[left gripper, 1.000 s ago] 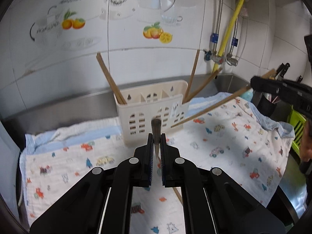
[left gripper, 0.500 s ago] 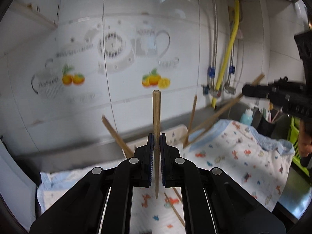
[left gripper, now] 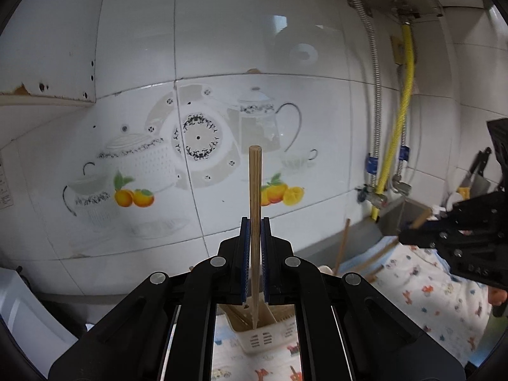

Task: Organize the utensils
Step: 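Raise the left tool's chopstick over the holder while the right tool lifts its own, then lower both chopsticks into the holder, open both tools and withdraw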

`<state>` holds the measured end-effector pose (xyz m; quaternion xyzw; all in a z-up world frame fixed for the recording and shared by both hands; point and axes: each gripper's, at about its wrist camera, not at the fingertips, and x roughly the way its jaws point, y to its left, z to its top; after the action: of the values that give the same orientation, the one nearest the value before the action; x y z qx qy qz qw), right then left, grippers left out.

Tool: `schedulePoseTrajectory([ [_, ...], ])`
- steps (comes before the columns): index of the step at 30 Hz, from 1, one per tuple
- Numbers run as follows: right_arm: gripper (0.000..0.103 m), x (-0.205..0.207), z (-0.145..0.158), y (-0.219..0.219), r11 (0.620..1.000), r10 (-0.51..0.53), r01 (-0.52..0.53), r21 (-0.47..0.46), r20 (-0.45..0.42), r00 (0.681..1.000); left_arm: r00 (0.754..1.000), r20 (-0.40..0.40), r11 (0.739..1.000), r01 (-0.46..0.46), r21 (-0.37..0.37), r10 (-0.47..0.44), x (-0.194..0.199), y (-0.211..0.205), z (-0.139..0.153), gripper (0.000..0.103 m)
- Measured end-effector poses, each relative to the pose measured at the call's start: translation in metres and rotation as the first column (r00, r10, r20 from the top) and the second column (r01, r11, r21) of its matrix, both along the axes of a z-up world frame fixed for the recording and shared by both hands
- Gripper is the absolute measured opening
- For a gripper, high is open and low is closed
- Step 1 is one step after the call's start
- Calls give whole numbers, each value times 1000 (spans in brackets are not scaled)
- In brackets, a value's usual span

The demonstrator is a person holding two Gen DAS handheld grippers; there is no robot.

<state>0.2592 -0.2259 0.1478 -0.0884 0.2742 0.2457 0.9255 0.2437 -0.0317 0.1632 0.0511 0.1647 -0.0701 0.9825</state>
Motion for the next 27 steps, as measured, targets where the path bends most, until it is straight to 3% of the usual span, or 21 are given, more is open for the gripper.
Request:
schedulePoseTrajectory([
  [6,7,11,-11,2,1000,6,-6,2,-34,999,998,-38,997,-42,-62,39,25,14,-19,5],
  [15,7,25,-26,11,1000,13,-14,-12,-74,997,991,-127,995,-49,-92,37,48,25,-51,5],
  [27,7,37,-39,20,999,6,-9,-31,-104,995,984,-173,995,-53,-87,37,55,29,-66,6],
])
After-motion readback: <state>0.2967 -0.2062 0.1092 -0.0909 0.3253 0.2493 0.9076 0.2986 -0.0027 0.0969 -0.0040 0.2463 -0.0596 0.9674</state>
